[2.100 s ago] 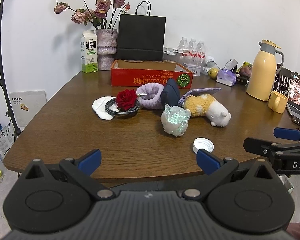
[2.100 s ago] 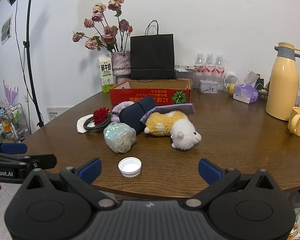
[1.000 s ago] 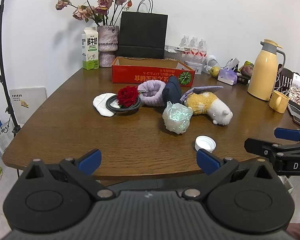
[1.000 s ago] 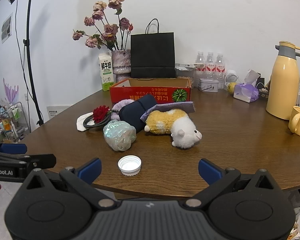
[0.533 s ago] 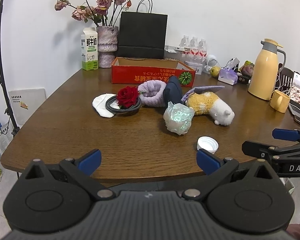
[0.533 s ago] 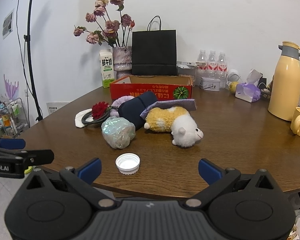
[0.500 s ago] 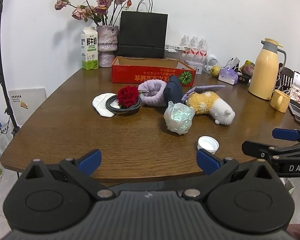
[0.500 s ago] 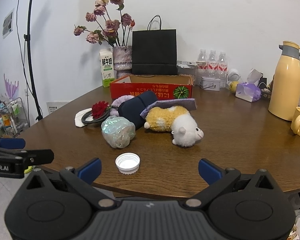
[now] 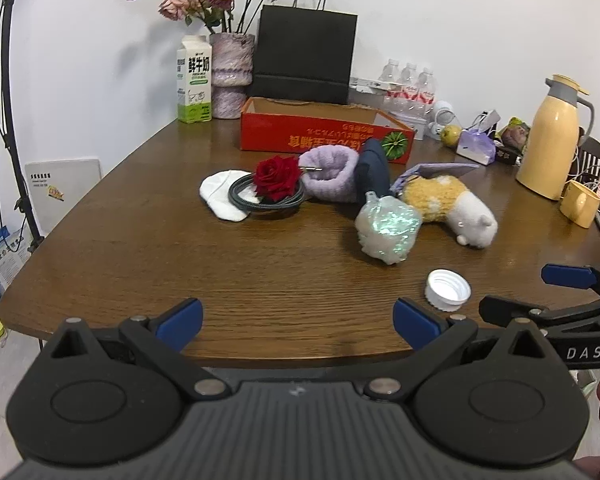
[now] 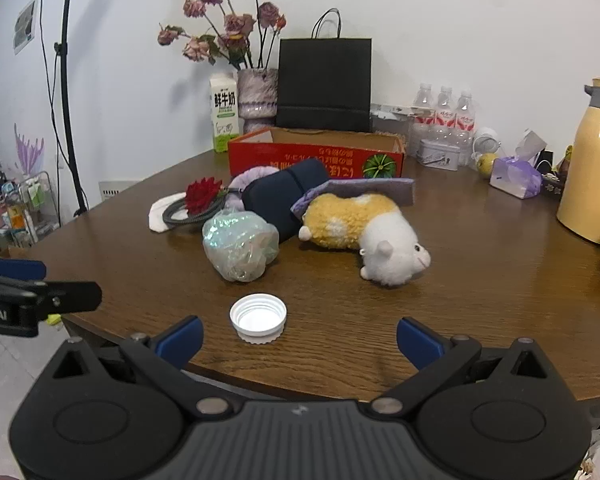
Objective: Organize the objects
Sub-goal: 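Reach the right gripper to the white bottle cap and grasp it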
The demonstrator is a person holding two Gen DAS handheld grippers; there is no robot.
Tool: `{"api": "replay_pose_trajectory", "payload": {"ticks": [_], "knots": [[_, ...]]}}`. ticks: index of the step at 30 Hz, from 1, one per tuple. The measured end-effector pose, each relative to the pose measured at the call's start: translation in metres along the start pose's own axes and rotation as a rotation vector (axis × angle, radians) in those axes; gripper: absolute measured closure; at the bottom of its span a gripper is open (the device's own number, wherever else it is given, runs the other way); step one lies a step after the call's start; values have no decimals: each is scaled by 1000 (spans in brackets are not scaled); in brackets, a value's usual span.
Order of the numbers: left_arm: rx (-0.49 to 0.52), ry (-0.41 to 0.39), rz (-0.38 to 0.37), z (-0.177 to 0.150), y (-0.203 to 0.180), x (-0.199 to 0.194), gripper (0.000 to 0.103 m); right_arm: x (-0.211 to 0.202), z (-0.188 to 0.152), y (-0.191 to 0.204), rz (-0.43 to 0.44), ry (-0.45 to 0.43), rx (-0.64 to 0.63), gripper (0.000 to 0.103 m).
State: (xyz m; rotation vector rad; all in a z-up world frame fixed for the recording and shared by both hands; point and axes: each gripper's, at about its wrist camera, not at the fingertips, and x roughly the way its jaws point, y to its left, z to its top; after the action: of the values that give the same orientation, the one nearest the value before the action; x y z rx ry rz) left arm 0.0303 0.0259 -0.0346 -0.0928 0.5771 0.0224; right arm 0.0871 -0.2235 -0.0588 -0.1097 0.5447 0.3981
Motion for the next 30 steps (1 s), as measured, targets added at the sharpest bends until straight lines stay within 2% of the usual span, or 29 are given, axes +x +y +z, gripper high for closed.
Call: {"api": "replay_pose_trajectory", "payload": {"ticks": [7,15,18,22,24,25,30], "knots": [[-21,24,21,-1,10,14,0,28,0,6,33,35,-24,2],[-33,41,32,-1,15,30,0,52,-1,7,78,57,-31,14],[-33,42,37,1,14,35,0,56,-1,7,91,40,-40,20],[-29,37,43,4,13,40,0,58,-2,7,114,2,-70,39],[-23,31,45,7,11,42,0,60,-2,6,133,-10,-81,51],[-17,28,45,9,9,44,0,60,-1,4,142,-16,-79,64],[9,19,19,18,-4,55,0,65,0,-12,126,-34,-41,64]]}}
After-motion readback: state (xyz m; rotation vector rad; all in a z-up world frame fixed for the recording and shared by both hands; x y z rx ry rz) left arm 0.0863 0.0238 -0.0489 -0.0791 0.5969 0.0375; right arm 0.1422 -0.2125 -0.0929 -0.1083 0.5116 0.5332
